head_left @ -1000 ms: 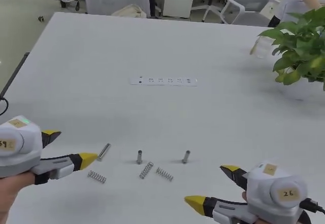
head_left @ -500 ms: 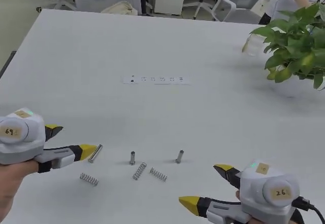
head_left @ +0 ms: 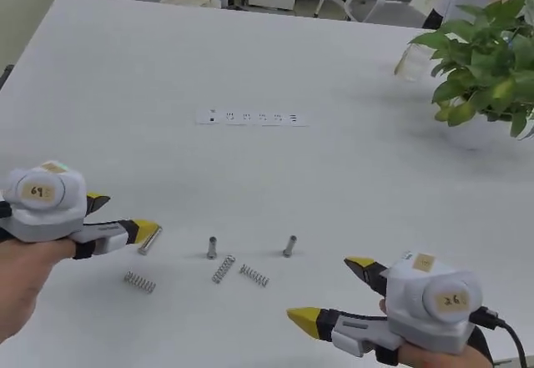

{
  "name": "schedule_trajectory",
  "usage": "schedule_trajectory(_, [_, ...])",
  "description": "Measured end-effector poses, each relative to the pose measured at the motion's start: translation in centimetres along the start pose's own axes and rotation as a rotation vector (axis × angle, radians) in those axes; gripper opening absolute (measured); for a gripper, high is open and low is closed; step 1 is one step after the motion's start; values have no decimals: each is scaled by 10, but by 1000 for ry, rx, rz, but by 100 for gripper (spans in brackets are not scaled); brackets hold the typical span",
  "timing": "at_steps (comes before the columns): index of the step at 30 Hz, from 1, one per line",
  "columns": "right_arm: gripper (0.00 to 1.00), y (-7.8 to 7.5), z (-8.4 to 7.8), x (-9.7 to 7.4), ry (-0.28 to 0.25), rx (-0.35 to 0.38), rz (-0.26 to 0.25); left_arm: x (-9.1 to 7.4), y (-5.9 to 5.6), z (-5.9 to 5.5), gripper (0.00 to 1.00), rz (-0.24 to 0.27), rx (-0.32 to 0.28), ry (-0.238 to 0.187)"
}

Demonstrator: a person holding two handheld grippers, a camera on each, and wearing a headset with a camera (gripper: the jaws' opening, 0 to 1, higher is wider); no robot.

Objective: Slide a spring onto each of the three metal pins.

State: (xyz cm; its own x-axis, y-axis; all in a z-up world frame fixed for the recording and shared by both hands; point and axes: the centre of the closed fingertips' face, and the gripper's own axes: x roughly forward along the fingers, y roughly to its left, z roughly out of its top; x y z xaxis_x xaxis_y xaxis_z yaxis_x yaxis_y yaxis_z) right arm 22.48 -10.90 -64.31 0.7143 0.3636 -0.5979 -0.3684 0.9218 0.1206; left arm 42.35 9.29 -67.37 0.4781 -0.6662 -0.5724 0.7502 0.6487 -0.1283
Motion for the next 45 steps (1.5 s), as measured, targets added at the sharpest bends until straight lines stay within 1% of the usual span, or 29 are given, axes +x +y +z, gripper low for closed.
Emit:
schedule_trajectory(6, [73, 0, -2, 1, 13, -4, 1, 14, 1, -12, 52, -8, -22, 29])
schedule_trajectory(10, [73, 0, -3, 2, 19, -4, 1, 23, 3, -18, 50, -11, -39, 43])
schedule_trajectory(12, [73, 0, -3, 2, 22, -4, 0, 28, 3, -21, 49, -11, -41, 52])
schedule_trajectory(17, [73, 0, -3, 3, 26, -5, 0, 39, 4, -32, 45, -8, -45, 82])
schedule_trajectory(22, [73, 0, -2, 3, 28, -6, -1, 47, 4, -38, 42, -6, -50, 97])
schedule_trajectory(25, [73, -1, -2, 4, 30, -5, -3, 52, 6, -39, 38, 0, -65, 98])
schedule_trajectory(26, [73, -1, -2, 4, 30, -5, -3, 55, 7, -41, 35, 5, -83, 98])
schedule_trajectory(28, [73, -1, -2, 4, 31, -4, -3, 60, 10, -46, 33, 10, -108, 113])
schedule_trajectory(30, [73, -2, -2, 4, 34, -7, -3, 63, 11, -50, 31, 14, -105, 124])
schedule_trajectory(38, [73, -4, -4, 5, 45, -7, -3, 76, 11, -53, 25, 13, -118, 137])
schedule_trajectory(41, [73, -4, -3, 5, 44, -4, -4, 80, 10, -56, 20, 14, -122, 148])
schedule_trajectory(45, [73, -4, -3, 5, 46, -1, -5, 84, 9, -59, 16, 16, -129, 164])
